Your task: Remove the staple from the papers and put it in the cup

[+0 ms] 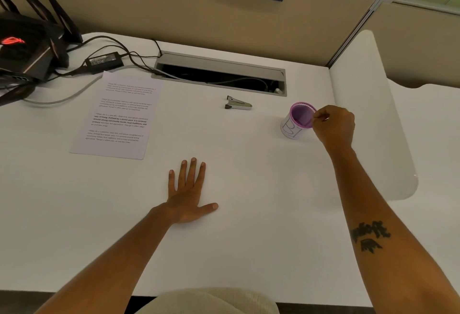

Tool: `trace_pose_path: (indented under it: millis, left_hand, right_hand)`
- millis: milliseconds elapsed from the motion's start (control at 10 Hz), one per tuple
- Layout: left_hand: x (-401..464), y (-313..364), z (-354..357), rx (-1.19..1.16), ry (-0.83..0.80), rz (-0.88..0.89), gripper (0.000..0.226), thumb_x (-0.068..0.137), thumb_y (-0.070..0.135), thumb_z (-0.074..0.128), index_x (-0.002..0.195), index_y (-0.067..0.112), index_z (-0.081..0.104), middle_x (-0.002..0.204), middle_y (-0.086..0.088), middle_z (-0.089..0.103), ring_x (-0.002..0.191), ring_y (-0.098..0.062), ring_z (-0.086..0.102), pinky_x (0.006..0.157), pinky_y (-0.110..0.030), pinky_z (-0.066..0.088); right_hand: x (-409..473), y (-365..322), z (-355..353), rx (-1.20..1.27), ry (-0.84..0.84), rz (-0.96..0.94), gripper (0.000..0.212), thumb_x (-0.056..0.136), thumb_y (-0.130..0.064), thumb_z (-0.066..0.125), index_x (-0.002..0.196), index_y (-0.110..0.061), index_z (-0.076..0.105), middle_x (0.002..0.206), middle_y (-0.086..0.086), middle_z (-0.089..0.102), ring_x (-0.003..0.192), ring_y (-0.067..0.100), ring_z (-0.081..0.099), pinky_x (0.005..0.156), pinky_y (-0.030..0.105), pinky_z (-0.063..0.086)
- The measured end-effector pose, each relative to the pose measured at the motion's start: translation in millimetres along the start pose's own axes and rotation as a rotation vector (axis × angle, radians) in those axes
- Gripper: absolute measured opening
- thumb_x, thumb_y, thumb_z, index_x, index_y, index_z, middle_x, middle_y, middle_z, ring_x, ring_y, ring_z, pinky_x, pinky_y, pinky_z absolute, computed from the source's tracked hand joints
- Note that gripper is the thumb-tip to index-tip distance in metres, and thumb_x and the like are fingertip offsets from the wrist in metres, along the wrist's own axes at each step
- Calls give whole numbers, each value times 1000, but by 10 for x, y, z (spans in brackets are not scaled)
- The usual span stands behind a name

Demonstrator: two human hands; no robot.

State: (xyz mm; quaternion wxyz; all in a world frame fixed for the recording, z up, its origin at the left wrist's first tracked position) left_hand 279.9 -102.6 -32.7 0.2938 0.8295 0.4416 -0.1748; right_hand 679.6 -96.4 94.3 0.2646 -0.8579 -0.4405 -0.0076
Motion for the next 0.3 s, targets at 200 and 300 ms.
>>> trace_pose_path:
  millis: [200, 300]
  left_hand:
    - [14, -56, 33, -5, 51, 23, 122, 87, 85, 44, 154, 26, -40, 157, -2, -55, 146, -27, -50, 120, -58, -28]
    - [-12, -95, 95, -35, 132, 72, 114, 92, 77, 46, 159, 27, -32, 161, 1, -50, 149, -24, -46, 120, -52, -29]
  right_hand:
    - [-236, -89, -64, 17, 4, 27, 8, 82, 2, 72, 81, -4, 76, 81, 12, 76, 73, 28, 69, 66, 27, 51]
    - [-437, -129, -42, 51, 20, 40, 10, 82, -1, 77, 77, -9, 72, 79, 9, 74, 69, 21, 62, 63, 22, 45]
Point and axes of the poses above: each hand's wrist, its own x-axis towards the middle knuckle, its own z-axis out of the palm, y = z × x, the point moved 1 cm from there along x, towards the middle knuckle
